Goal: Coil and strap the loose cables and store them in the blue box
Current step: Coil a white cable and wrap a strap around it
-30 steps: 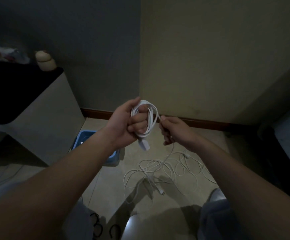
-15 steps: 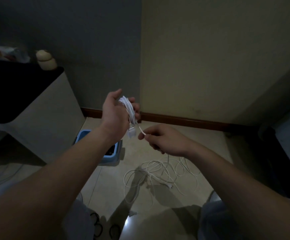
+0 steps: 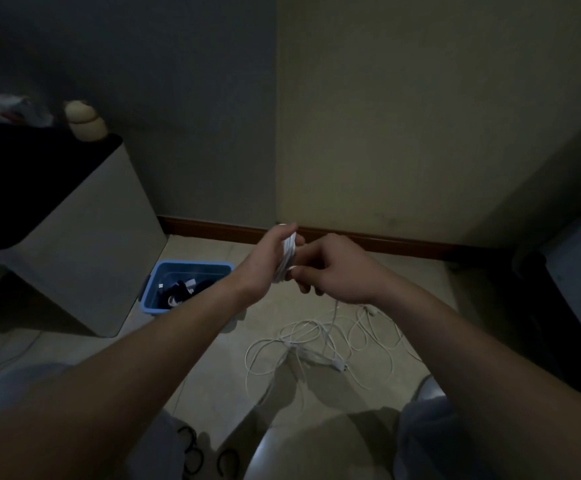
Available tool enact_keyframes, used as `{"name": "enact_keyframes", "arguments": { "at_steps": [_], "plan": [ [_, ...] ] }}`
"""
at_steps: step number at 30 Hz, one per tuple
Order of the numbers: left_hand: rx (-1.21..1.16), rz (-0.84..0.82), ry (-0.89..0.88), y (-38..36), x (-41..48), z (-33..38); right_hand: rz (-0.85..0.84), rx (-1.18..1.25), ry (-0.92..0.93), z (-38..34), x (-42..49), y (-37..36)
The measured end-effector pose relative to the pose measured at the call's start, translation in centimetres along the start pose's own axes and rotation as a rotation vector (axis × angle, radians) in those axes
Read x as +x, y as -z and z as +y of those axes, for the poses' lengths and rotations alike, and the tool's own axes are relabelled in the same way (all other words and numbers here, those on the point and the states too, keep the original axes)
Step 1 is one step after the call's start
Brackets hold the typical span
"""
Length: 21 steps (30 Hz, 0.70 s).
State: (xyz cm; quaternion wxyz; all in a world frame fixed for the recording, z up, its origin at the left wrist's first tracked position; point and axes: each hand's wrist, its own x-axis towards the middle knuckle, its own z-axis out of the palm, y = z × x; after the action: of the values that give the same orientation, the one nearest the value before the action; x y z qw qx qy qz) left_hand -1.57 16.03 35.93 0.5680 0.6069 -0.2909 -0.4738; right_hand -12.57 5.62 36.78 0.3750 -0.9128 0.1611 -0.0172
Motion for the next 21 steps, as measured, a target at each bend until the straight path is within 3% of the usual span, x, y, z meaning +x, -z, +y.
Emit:
{"name": "enact_keyframes", "arguments": {
  "at_steps": [3,6,11,16,21],
  "plan": [
    [0.127,-0.141,-0.050,-0.4,-0.8,-0.2,0.158,-0.034,-0.019,0.1,0.2,0.6],
    [0.162,-0.185,-0.044,-0.1,-0.5,-0.6,0.309,-0.237,-0.092,0.5,0.4,1.4],
    [0.120,-0.247,0.031,0.6,0.5,-1.1,0.321,-0.370,-0.079,0.7,0.5,1.8],
    [0.233,-0.210,0.012,1.3,0.5,-1.4,0.242,0.081,0.057,1.9,0.7,2.3],
    [0.140,-0.160,0.001,1.1,0.5,-1.0,0.212,0.250,0.055,3.0,0.7,2.3]
  ]
}}
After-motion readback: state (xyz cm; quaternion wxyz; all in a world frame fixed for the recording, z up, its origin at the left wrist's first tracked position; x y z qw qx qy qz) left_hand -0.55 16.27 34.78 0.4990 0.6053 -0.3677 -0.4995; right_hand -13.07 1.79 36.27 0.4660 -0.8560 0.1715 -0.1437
